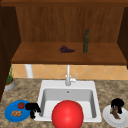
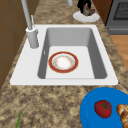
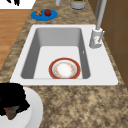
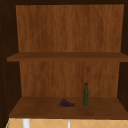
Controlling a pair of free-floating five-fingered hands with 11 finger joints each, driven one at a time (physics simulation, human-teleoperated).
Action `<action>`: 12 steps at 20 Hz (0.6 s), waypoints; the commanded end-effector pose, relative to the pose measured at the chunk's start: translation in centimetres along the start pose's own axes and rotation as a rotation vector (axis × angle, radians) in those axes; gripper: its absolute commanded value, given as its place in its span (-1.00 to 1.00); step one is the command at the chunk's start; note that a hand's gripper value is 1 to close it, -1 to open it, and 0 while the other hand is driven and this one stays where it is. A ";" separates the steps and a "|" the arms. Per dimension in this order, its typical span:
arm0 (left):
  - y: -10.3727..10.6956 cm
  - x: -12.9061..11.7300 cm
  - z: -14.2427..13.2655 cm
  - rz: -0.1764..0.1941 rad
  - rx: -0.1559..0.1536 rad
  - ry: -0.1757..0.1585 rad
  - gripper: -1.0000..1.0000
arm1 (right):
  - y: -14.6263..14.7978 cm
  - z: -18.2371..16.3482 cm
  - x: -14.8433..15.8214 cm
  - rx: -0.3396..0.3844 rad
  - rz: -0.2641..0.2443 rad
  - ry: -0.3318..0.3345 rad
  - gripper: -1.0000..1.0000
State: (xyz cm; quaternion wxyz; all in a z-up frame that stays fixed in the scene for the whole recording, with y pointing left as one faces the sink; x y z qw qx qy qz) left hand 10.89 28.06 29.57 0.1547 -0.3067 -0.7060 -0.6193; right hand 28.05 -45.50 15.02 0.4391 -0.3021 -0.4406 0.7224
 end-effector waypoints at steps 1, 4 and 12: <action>0.0 0.0 0.0 0.000 0.000 0.000 0.00 | 1.8 -1.0 -0.7 -0.028 0.009 0.006 1.00; 0.0 0.0 0.0 0.000 0.000 0.000 0.00 | 3.3 -2.0 -0.9 -0.029 0.017 0.007 1.00; 0.0 0.0 0.0 0.000 0.000 0.000 0.00 | 4.9 -4.6 -2.6 0.082 -0.088 -0.059 1.00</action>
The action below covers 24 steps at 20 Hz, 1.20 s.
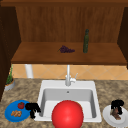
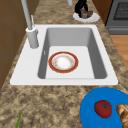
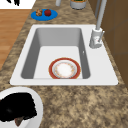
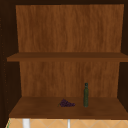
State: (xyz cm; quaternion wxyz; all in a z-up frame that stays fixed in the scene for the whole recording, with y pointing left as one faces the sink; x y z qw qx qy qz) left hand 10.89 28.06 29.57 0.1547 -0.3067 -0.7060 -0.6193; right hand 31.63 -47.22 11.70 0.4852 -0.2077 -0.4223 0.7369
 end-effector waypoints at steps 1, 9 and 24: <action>0.0 0.0 0.0 0.000 0.000 0.000 0.00 | 2.9 -1.1 -0.2 -0.045 0.026 0.004 1.00; 0.0 0.0 0.0 0.000 0.000 0.000 0.00 | -2.6 3.0 -0.3 0.109 -0.080 0.011 -1.00; 0.0 0.0 0.0 0.000 0.000 0.000 0.00 | -10.0 9.3 4.1 0.113 -0.073 0.122 -1.00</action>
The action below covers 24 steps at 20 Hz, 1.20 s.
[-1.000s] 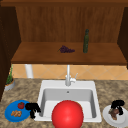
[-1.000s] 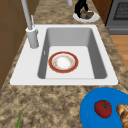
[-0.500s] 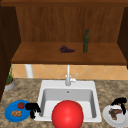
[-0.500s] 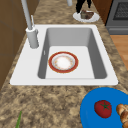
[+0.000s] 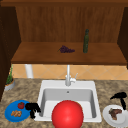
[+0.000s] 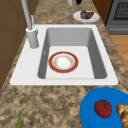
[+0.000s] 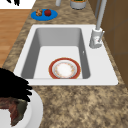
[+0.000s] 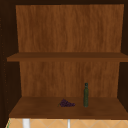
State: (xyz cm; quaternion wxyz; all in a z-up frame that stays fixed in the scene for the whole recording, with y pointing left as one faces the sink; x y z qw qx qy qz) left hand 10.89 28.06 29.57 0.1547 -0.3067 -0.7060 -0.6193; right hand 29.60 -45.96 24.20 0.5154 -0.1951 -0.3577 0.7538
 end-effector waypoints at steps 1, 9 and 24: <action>0.0 0.0 0.0 0.000 0.000 0.000 0.00 | -0.7 2.0 0.7 -0.027 -0.073 0.066 -1.00; 0.0 0.0 0.0 0.000 0.000 0.000 0.00 | -2.5 5.8 2.2 -0.036 -0.081 0.136 -1.00; 0.0 0.0 0.0 0.000 0.000 0.000 0.00 | -4.0 8.4 11.5 -0.044 0.008 0.267 -1.00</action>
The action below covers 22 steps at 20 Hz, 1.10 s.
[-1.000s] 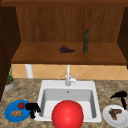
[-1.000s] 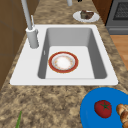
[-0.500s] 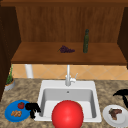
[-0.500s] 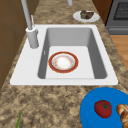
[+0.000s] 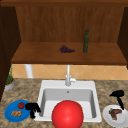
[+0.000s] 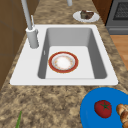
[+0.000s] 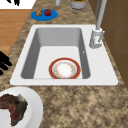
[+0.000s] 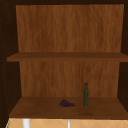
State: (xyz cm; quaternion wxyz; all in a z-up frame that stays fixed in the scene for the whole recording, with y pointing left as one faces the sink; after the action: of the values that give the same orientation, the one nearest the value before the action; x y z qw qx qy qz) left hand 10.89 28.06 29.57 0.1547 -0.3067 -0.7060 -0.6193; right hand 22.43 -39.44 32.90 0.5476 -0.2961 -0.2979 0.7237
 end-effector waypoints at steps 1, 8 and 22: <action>0.0 0.0 0.0 0.000 0.000 0.000 0.00 | -1.2 1.0 2.4 -0.021 -0.017 0.025 -1.00; 0.0 0.0 0.0 0.000 0.000 0.000 0.00 | -3.7 6.7 4.2 -0.014 -0.053 0.023 -1.00; 0.0 0.0 0.0 0.000 0.000 0.000 0.00 | -8.3 19.3 6.8 -0.021 -0.082 -0.010 -1.00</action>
State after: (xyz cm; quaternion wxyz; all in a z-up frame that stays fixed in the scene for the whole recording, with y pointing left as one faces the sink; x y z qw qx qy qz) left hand 10.89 28.06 29.57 0.1547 -0.3067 -0.7060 -0.6193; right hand 12.99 -33.96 48.70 0.5547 -0.2900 -0.3111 0.7152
